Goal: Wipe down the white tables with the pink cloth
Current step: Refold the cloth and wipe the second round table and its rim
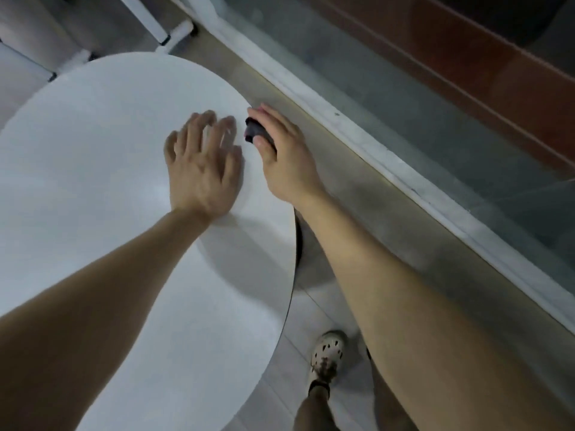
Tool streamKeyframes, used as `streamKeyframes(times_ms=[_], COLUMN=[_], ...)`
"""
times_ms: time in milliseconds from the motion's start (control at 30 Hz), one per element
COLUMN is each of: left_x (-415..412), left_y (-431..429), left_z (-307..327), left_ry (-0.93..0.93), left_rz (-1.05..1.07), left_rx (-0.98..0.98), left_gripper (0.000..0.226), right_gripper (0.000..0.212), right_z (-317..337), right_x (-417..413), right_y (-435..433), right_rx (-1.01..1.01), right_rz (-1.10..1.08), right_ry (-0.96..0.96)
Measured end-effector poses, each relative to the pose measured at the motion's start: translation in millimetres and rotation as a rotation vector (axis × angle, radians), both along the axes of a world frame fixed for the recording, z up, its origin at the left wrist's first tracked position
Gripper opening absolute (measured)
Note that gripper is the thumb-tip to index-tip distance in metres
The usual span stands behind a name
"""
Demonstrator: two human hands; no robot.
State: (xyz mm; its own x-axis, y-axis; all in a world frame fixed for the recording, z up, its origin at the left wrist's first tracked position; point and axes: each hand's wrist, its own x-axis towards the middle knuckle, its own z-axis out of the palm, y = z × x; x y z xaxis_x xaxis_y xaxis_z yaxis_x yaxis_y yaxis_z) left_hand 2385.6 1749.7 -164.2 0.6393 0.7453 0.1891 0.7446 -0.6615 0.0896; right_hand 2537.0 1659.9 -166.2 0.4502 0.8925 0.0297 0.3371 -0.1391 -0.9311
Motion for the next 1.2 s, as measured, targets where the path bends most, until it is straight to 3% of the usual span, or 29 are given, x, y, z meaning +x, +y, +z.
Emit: streamKeyframes(times_ms=[100, 200, 333, 433, 600, 667, 767, 900, 1200], left_x=[-3, -5, -7, -9, -13, -13, -12, -12, -6], left_y=[2, 0, 1, 2, 5, 5, 2, -1, -5], left_z=[0, 1, -3, -8, -14, -15, -15, -17, -9], left_ry=[0.016, 0.012, -0.013, -0.018, -0.009, -0.021, -0.026, -0.045, -0.064], left_rz=[0.009, 0.012, 0.017, 0.014, 0.022, 0.049, 0.067, 0.06, 0.045], left_rx=[-0.002, -0.017, -0.032, -0.027, -0.027, -0.045, -0.04, -0.037, -0.068], left_gripper=[0.043, 0.047, 0.049, 0.051, 0.056, 0.06, 0.063, 0.062, 0.062], right_gripper=[0.042, 0.04, 0.044, 0.039, 0.05, 0.043, 0.041, 0.049, 0.052], right_z=[4, 8, 16, 20, 18, 18, 18, 6, 12], right_x=[-2, -33, -57, -20, 39, 34, 28, 31, 45], right_y=[2, -69, -123, -49, 120, 127, 69, 0, 223], right_rx=[-0.001, 0.024, -0.017, -0.019, -0.13, -0.125, -0.07, -0.06, -0.089], right_rz=[-0.003, -0.12, -0.084, -0.05, 0.226, 0.228, 0.128, 0.179, 0.654], right_ry=[0.026, 0.041, 0.188, 0.22, 0.189, 0.185, 0.199, 0.026, -0.074])
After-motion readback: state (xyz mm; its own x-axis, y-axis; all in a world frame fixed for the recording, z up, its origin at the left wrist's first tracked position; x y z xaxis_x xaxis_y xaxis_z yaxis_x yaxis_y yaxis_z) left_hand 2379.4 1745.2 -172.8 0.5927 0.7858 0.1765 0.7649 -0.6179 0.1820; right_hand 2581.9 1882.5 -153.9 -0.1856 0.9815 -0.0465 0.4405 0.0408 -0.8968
